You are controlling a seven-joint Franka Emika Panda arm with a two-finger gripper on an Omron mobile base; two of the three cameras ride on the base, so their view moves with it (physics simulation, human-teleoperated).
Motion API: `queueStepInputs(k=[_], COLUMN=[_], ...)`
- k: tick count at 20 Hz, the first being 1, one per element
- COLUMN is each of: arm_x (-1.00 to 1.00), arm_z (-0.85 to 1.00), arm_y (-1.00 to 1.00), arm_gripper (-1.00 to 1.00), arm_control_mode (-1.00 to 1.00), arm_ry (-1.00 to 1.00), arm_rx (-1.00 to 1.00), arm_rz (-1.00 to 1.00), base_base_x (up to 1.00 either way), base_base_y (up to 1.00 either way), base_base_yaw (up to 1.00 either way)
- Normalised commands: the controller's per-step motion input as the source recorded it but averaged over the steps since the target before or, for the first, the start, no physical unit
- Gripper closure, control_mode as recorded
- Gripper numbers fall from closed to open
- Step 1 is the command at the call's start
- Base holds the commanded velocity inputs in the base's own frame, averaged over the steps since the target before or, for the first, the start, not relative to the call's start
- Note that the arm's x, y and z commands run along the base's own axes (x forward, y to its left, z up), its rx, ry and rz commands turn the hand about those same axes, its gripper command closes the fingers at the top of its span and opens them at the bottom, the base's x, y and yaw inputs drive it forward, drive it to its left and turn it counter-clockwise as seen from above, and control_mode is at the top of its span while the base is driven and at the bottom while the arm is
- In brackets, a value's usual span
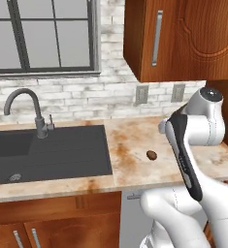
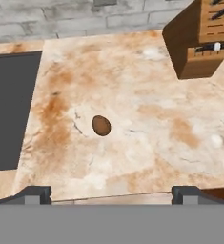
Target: Gather the eggs and milk located in the vicinity of the sink area and place them right next to the bowl.
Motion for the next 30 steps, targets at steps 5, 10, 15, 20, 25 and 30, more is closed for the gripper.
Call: queueStepInputs(k=[5, 10, 15, 20, 25, 30], arm_x=[0.1, 0.21, 0.34, 0.36, 0.33, 0.31], arm_z=[-0.38, -0.39, -0.39, -0.37, -0.33, -0.23], arm_y=[0.17, 0.02, 0.0, 0.0, 0.0, 0.0], arm_gripper=[-1.0, -1.0, -1.0, -1.0, -1.0, -1.0], arm_control_mode=[-1.0, -1.0, -1.0, -1.0, -1.0, -1.0], arm_ry=[0.05, 0.08, 0.06, 0.06, 0.11, 0.15], arm_rx=[-0.07, -0.06, -0.02, -0.02, -0.03, 0.0], arm_rz=[0.07, 0.18, 0.2, 0.17, 0.13, 0.02], base_base_x=[0.0, 0.0, 0.0, 0.0, 0.0, 0.0], base_base_y=[0.0, 0.0, 0.0, 0.0, 0.0, 0.0], base_base_yaw=[0.0, 0.0, 0.0, 0.0, 0.0, 0.0])
